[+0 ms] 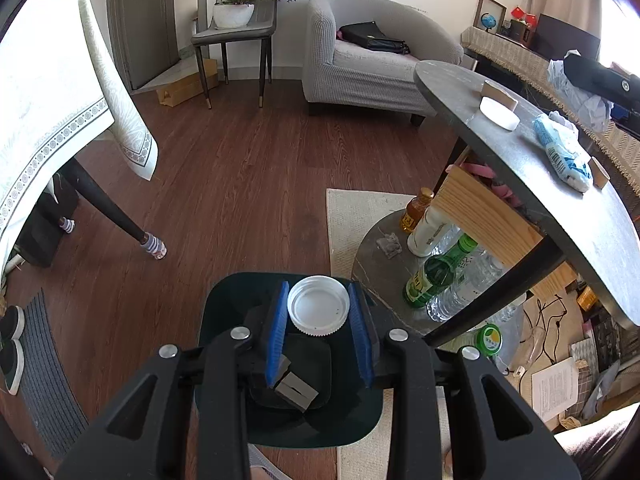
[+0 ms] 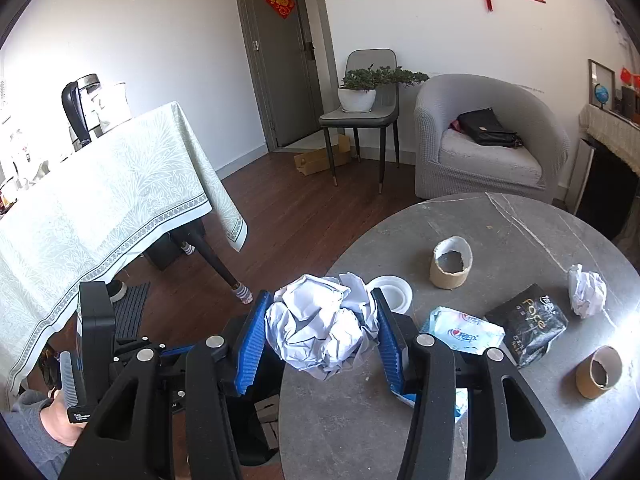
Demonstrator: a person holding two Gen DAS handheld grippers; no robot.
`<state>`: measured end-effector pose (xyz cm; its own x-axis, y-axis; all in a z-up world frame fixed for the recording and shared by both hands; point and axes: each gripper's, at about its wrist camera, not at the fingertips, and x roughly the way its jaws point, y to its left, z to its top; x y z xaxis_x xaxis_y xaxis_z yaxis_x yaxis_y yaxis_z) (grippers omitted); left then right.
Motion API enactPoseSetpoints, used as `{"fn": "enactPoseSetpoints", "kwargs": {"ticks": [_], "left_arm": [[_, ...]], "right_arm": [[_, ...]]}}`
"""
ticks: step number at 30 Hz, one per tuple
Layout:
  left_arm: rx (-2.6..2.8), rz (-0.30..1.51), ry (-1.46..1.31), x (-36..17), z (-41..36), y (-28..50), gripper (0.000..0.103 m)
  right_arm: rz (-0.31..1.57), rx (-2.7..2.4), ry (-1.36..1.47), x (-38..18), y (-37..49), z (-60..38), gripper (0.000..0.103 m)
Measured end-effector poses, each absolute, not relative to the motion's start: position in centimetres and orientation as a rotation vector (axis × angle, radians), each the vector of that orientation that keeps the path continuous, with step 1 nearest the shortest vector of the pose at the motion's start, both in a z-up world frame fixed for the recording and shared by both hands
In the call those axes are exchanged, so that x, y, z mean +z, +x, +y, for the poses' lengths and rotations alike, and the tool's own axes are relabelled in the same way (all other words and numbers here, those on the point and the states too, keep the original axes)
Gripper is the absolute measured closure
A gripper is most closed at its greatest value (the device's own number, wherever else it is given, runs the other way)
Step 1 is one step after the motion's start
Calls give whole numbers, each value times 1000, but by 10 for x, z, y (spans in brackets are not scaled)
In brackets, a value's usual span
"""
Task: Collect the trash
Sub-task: 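Open the left tool over the bin while the right tool drops the paper ball in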
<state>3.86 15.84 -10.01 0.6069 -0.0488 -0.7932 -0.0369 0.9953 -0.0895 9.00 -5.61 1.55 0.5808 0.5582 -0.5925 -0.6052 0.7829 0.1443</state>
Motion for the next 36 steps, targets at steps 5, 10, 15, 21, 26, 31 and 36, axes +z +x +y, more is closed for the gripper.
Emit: {"fn": "enactPoseSetpoints", "kwargs": {"ticks": [5, 10, 15, 21, 26, 31, 36], "left_arm": [[19, 975, -105, -117, 173, 36, 71], [25, 1028, -116, -130, 186, 32, 70], [22, 1086, -144, -143, 198, 30, 70], [23, 1106, -145, -148, 210, 24, 65], [38, 1084, -174, -142, 226, 19, 64], [57, 1030, -206, -124, 242, 12, 64], [79, 977, -225, -106, 253, 7, 67]], "right_arm": [[697, 732, -74, 8, 90, -32, 53], [727, 778, -86, 1, 87, -6, 53], [782, 828, -109, -13, 84, 22, 53], [858, 858, -153, -35, 84, 55, 53], [894, 869, -176, -48, 83, 73, 53], [931, 871, -199, -64, 82, 89, 53], [971, 874, -227, -80, 79, 103, 53]]}}
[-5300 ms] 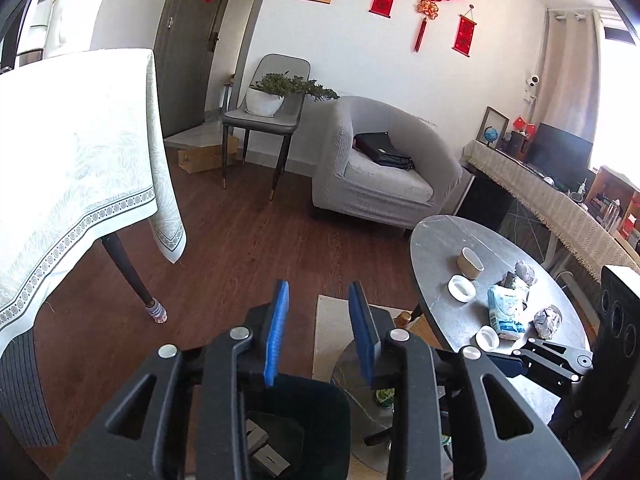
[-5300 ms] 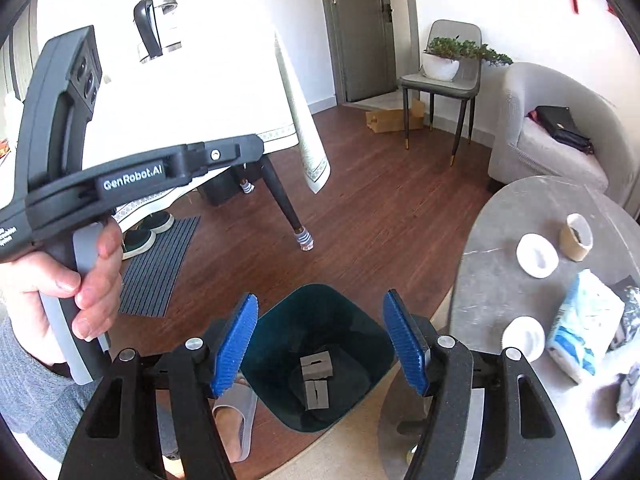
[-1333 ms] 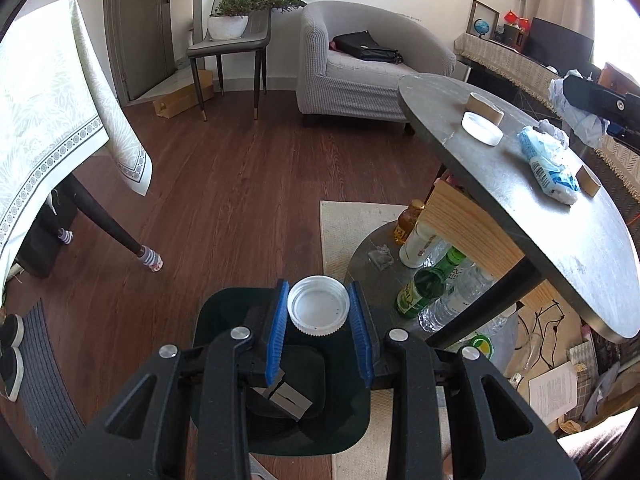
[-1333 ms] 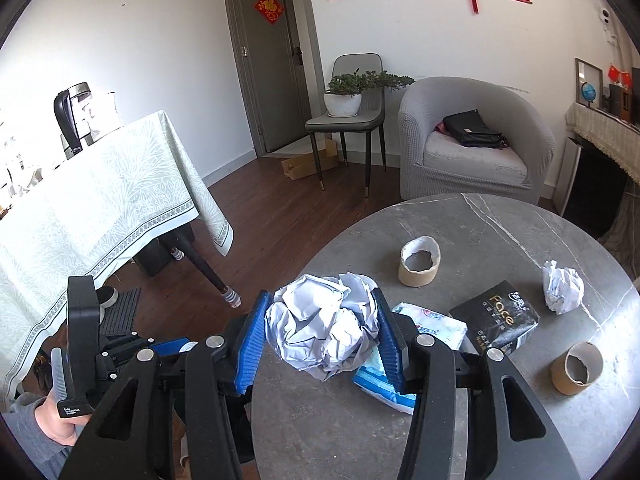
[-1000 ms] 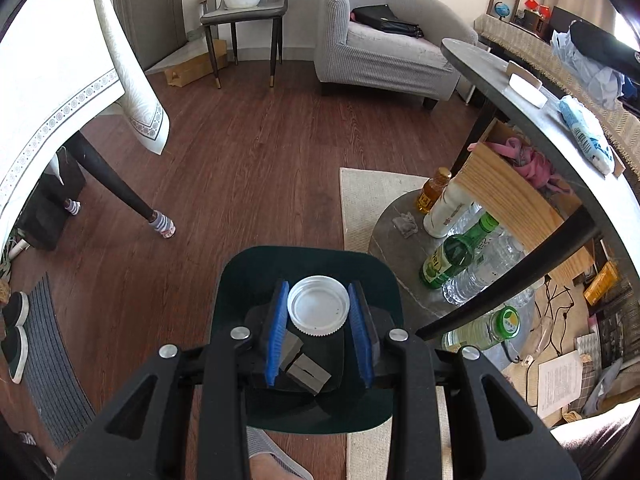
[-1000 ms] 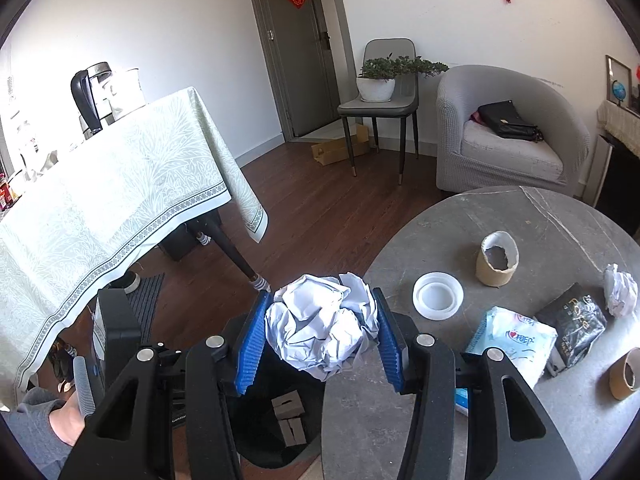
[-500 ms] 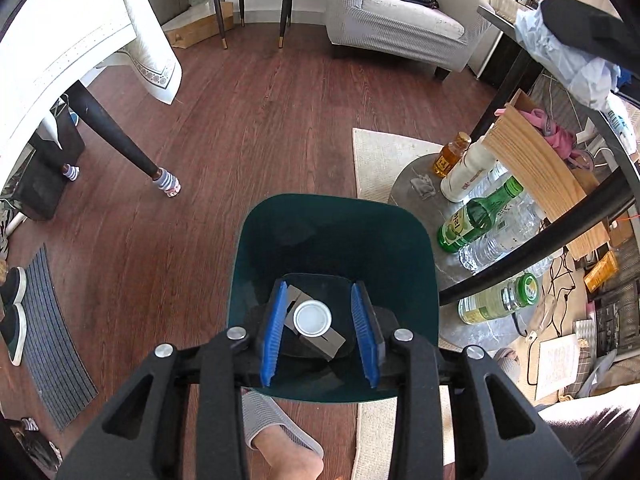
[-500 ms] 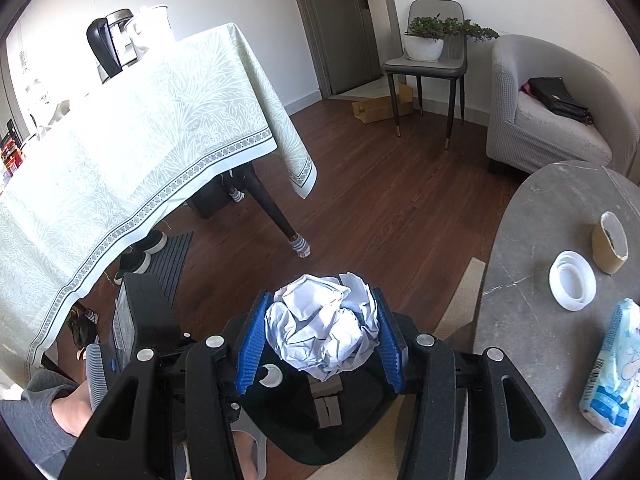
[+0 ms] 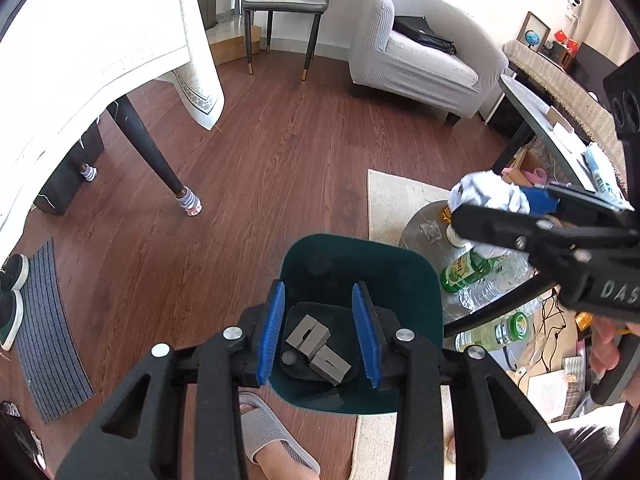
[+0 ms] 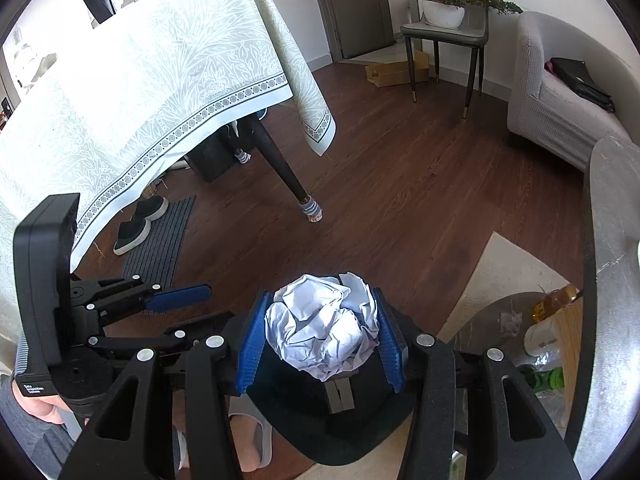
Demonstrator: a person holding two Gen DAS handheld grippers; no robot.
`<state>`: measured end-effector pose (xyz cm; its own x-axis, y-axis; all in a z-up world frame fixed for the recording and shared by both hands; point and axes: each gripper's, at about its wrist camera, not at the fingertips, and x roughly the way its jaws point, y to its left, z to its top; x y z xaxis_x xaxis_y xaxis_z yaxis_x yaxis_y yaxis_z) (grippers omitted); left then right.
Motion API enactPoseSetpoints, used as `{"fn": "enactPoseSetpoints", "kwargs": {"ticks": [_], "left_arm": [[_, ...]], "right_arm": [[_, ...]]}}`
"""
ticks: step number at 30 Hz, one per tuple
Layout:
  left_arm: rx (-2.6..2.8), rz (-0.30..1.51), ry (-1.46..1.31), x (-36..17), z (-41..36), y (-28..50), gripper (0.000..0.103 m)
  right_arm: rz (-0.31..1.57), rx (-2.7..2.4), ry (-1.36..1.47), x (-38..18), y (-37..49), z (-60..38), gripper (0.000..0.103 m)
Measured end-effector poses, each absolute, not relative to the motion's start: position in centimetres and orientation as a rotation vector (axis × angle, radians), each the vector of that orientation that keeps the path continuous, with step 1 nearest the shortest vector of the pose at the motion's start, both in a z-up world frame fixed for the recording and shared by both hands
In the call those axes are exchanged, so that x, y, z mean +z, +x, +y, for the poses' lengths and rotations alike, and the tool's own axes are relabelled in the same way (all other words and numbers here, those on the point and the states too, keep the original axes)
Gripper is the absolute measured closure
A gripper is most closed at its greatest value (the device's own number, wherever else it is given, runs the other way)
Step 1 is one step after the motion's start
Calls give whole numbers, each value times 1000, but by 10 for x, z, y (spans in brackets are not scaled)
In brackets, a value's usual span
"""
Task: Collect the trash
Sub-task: 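Open the left tool over the bin while the right tool drops the paper ball in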
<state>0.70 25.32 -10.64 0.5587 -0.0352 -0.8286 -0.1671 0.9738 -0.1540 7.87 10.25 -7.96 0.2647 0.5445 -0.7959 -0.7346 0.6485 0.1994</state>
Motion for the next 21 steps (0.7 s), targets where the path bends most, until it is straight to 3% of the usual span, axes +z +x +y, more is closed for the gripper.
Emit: {"fn": "enactPoseSetpoints", "kwargs": {"ticks": [7, 21], "left_arm": [[73, 908, -249, -79, 261, 1, 78], [65, 784, -279, -41, 267, -6, 84]], "right_arm": [[1041, 878, -297, -108, 69, 118, 53], [1179, 857, -439, -176, 50, 139, 53]]}}
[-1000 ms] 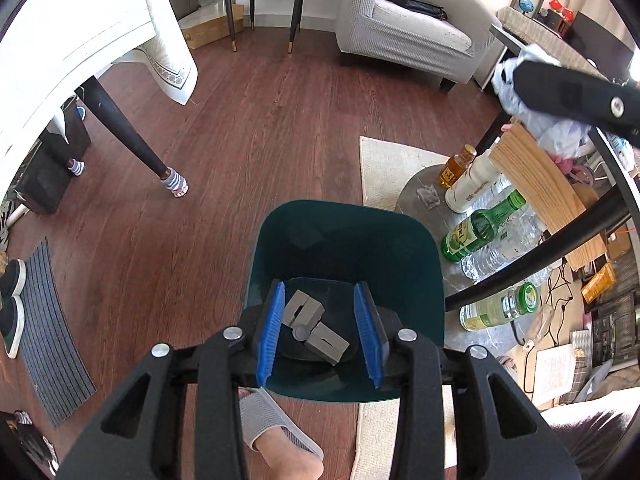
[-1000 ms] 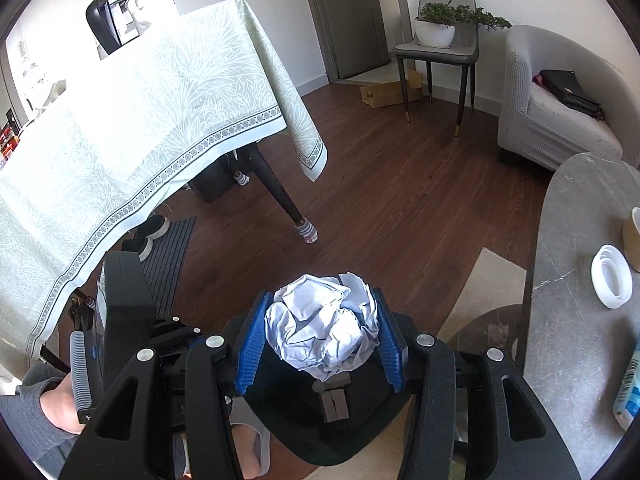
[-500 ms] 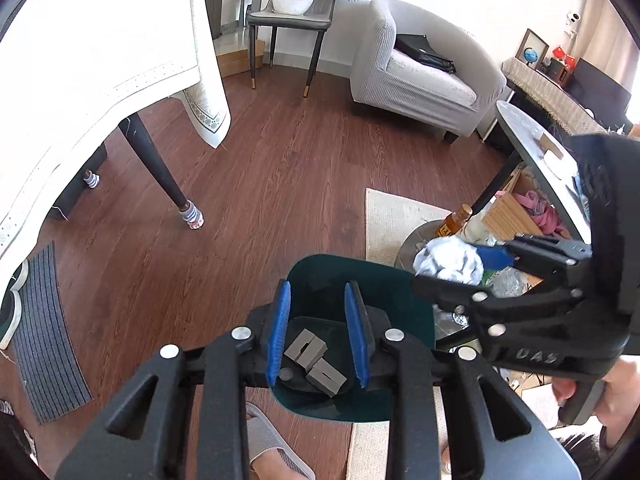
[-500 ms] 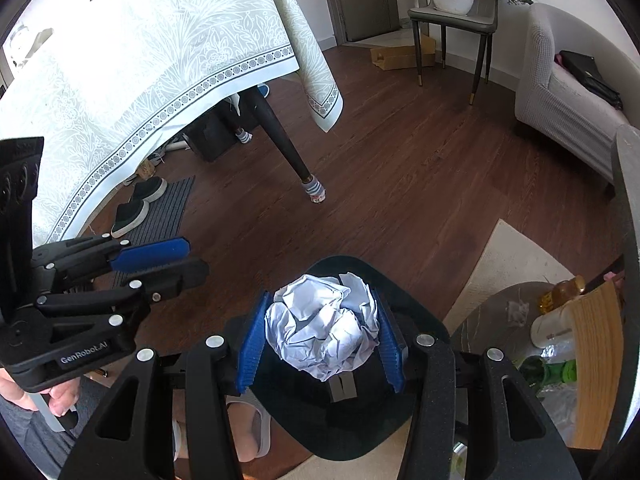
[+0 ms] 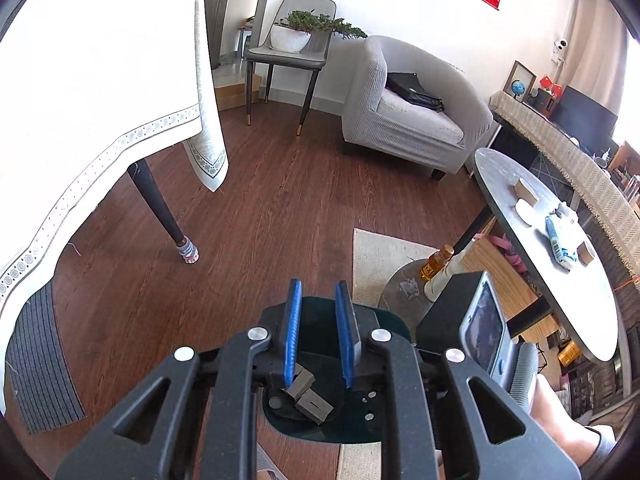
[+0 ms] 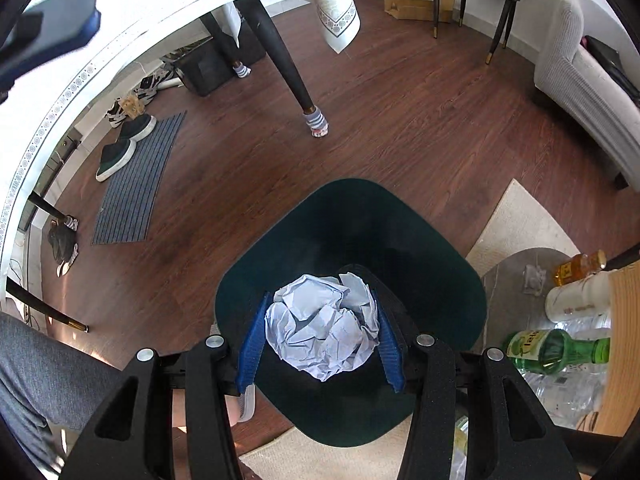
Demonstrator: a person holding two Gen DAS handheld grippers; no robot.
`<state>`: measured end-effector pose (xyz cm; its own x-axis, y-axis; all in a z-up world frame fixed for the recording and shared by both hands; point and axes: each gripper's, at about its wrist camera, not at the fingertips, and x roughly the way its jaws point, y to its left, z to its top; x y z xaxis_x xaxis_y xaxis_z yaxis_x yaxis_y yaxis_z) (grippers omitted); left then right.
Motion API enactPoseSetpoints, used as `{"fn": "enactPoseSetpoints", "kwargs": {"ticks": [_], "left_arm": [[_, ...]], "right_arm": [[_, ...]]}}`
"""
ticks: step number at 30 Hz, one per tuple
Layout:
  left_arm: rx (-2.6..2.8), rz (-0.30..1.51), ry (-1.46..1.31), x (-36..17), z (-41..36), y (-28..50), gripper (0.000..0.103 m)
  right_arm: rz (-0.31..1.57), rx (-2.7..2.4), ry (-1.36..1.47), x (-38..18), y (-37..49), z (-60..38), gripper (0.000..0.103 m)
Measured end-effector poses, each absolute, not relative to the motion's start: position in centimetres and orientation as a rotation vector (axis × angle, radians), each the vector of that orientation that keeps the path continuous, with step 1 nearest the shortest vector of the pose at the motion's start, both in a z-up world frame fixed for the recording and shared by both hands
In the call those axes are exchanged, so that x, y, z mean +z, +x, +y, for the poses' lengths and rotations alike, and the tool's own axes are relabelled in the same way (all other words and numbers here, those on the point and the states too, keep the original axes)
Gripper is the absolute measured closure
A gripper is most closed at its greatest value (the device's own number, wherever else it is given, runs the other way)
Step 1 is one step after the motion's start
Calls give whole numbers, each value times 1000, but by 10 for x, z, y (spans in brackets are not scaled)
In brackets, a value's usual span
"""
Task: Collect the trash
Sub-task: 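Open the left tool over the bin while the right tool drops the paper ball in, then move both tools back from the bin to the table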
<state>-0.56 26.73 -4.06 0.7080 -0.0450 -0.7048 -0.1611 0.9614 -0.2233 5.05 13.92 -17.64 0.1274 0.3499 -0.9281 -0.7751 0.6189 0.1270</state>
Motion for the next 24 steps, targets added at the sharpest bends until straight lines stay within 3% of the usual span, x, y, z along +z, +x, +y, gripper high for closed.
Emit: {"fn": "enactPoseSetpoints", "kwargs": {"ticks": [9, 24], "left_arm": [[69, 740, -283, -27, 272, -10, 84], [46, 706, -287, -12, 258, -3, 84]], "right_arm": [[1279, 793, -552, -204, 42, 134, 42], [1191, 818, -500, -173, 43, 109, 41]]}}
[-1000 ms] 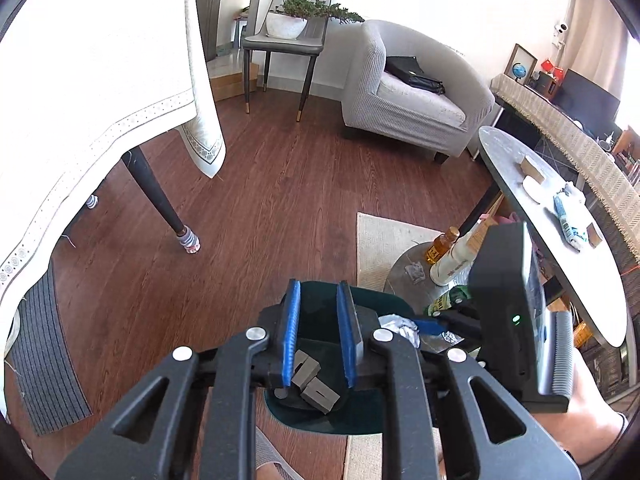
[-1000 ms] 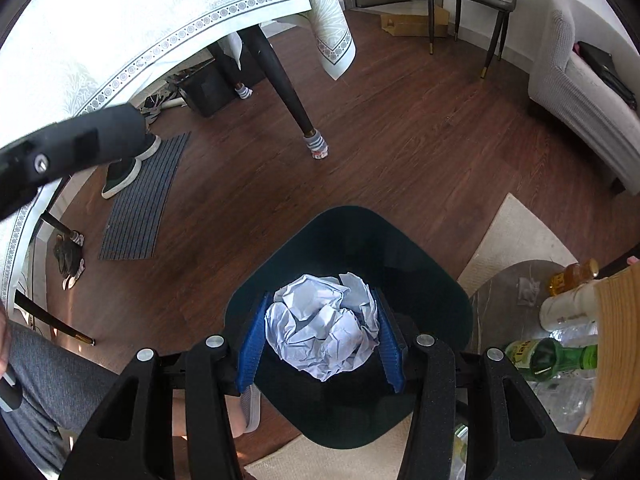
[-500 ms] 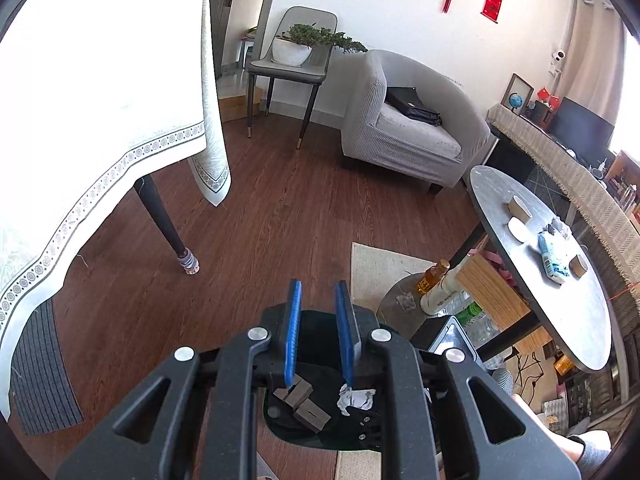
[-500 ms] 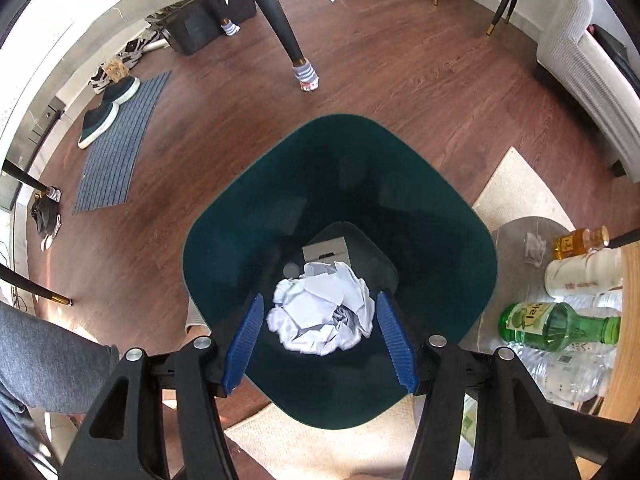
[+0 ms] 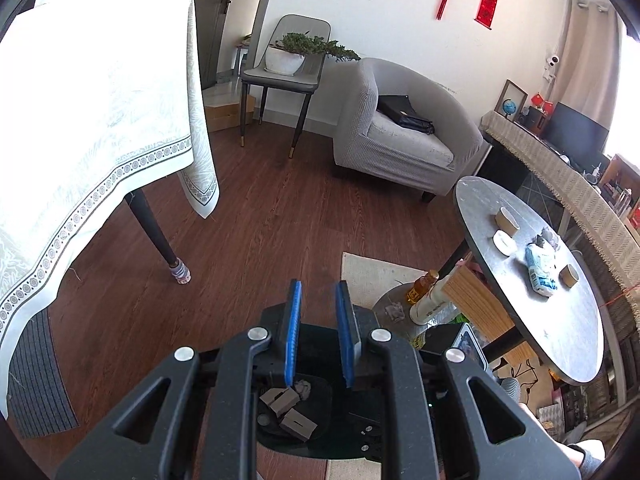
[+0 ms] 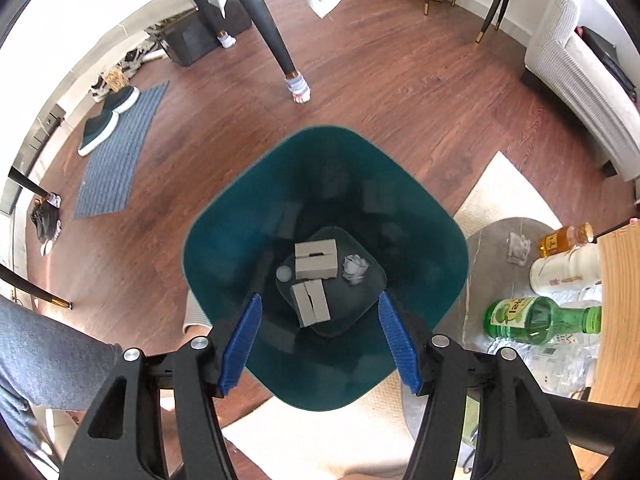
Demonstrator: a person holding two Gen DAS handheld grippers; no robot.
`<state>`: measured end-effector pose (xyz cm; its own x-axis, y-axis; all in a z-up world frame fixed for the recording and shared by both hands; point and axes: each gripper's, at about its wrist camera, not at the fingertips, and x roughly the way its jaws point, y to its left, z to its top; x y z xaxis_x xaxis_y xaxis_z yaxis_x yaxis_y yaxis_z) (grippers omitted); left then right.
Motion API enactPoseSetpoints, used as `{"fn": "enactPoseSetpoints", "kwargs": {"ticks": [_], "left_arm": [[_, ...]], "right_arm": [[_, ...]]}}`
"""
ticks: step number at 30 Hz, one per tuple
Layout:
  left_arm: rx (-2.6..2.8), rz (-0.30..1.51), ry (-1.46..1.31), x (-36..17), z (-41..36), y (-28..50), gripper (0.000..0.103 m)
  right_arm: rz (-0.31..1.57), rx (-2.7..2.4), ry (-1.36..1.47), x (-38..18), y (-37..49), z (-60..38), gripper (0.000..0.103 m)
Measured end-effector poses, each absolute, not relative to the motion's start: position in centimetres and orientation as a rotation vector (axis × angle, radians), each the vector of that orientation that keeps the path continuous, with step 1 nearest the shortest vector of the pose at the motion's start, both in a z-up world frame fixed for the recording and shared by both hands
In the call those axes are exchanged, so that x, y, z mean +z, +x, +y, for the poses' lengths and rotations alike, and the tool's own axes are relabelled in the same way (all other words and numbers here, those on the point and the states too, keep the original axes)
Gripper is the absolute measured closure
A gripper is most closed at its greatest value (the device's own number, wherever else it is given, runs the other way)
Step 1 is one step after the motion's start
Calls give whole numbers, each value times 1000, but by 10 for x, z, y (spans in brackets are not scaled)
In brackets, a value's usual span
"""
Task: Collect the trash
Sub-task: 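Move both tools back from the bin to the table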
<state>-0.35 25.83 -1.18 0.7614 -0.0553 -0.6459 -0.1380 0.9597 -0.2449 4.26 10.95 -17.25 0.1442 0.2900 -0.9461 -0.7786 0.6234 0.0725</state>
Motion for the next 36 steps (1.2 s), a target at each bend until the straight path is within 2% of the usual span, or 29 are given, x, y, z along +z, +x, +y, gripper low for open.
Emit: {"fn": "enactPoseSetpoints", "kwargs": {"ticks": [10, 11, 16, 20, 26, 36], "left_arm": [[-6, 666, -261, 3, 233, 9, 69], [-7, 657, -260, 5, 232, 9, 66], [-7, 638, -271, 8, 227, 14, 62], [-6, 635, -271, 12, 214, 19, 54], [-52, 621, -261, 17, 177, 26, 37], [-147, 653, -195, 7, 98, 49, 32]], "right_arm": [[956, 881, -401, -91, 33, 91, 45], [934, 879, -389, -82, 33, 86, 45], [841, 865, -327, -43, 35, 55, 46], [784, 833, -272, -19, 45, 22, 46], [745, 761, -191, 1, 66, -33, 46], [719, 641, -124, 7, 83, -114, 46]]}}
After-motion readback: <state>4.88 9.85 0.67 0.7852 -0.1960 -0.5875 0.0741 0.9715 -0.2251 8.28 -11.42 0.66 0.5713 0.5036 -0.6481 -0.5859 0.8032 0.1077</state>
